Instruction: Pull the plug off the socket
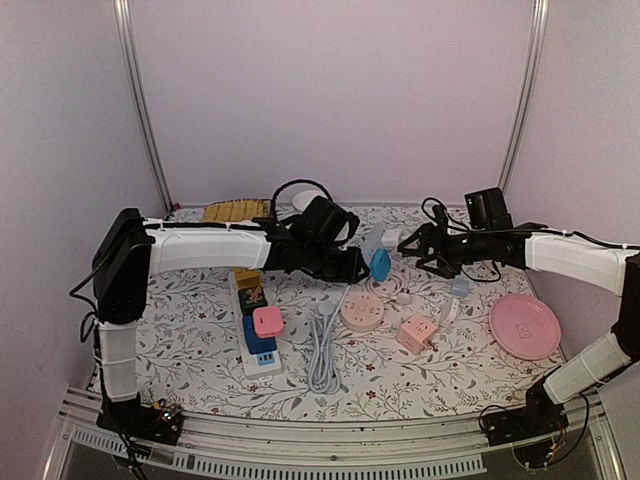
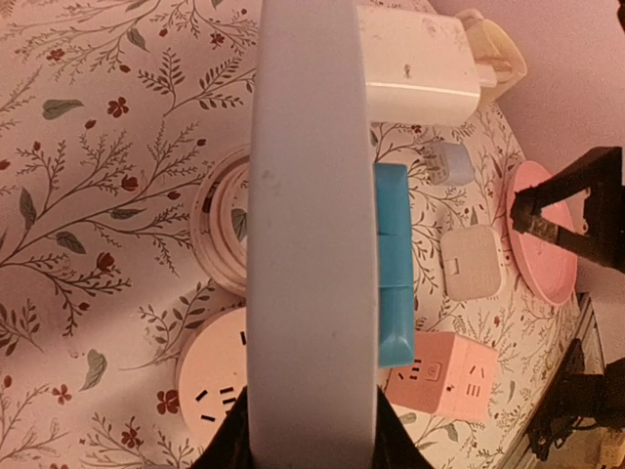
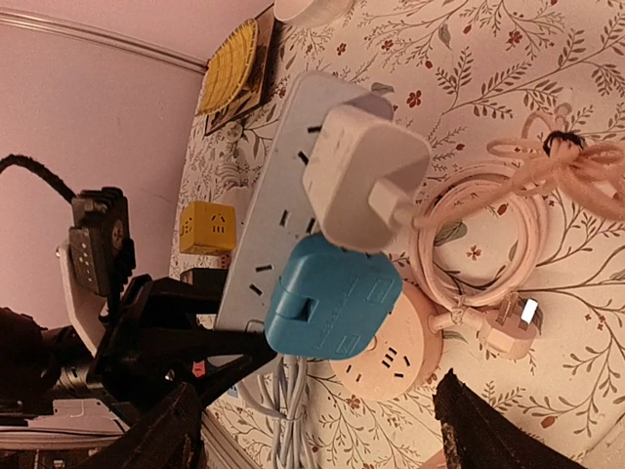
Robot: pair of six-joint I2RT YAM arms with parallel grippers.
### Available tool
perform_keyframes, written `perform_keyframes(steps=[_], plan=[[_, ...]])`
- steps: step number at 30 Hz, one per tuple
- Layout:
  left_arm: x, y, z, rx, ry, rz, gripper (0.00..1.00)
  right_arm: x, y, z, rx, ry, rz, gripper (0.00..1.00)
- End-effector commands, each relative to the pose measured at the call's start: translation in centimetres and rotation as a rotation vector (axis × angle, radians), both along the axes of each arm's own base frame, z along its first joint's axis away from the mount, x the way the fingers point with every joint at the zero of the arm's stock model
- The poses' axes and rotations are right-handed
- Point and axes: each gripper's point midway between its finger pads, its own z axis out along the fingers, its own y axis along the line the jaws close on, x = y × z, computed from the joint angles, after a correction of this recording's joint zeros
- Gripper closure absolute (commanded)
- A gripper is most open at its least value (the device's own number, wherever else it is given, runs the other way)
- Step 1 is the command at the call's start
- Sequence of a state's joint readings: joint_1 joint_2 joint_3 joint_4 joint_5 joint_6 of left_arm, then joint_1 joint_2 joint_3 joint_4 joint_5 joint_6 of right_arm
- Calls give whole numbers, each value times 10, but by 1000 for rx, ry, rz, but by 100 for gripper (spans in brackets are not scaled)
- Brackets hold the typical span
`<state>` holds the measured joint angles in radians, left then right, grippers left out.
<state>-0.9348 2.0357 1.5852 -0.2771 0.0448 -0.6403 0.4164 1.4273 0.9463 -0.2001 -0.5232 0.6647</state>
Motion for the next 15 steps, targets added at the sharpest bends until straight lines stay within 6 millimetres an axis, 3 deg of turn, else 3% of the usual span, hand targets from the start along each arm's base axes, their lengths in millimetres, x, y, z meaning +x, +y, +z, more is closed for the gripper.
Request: perform_keyframes(steps=[1, 8, 15], plan=[[-19, -20, 68, -146, -114, -18, 100, 10, -6, 22, 79, -44, -41, 17], [-45, -33, 71, -163, -141, -63, 100, 12, -14, 5, 174, 58, -73, 19], [-53, -39, 68, -137, -161, -85, 100, 16, -12, 6, 222, 85, -85, 28]])
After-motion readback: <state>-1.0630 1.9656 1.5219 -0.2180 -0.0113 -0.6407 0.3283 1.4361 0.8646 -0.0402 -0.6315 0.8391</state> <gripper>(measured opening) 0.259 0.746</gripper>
